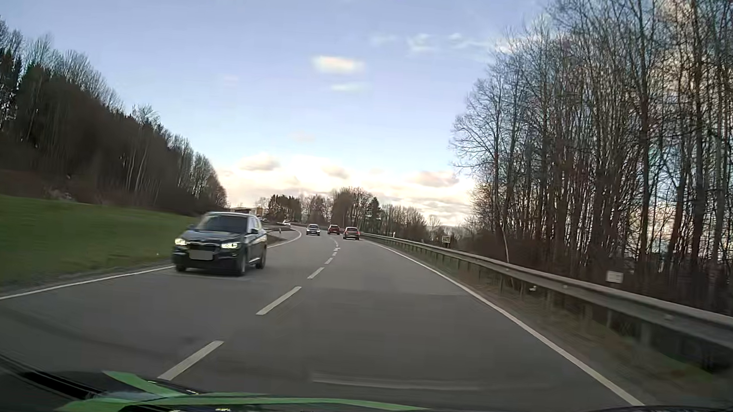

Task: Follow the waypoints while adhering to traffic rules and regulations

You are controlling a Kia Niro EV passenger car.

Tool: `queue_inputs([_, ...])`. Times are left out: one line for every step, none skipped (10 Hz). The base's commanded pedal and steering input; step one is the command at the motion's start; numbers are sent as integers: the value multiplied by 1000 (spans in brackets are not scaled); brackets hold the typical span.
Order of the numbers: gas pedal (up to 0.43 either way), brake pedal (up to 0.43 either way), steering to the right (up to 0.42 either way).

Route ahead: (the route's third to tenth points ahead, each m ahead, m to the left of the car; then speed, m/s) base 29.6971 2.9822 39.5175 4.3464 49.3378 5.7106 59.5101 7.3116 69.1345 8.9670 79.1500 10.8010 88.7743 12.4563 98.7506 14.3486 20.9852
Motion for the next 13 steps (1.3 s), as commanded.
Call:
queue_inputs([189, 0, -15])
queue_inputs([189, 0, -15])
queue_inputs([189, 0, -16])
queue_inputs([189, 0, -17])
queue_inputs([189, 0, -17])
queue_inputs([189, 0, -18])
queue_inputs([189, 0, -18])
queue_inputs([189, 0, -18])
queue_inputs([189, 0, -18])
queue_inputs([189, 0, -18])
queue_inputs([189, 0, -18])
queue_inputs([189, 0, -18])
queue_inputs([189, 0, -18])
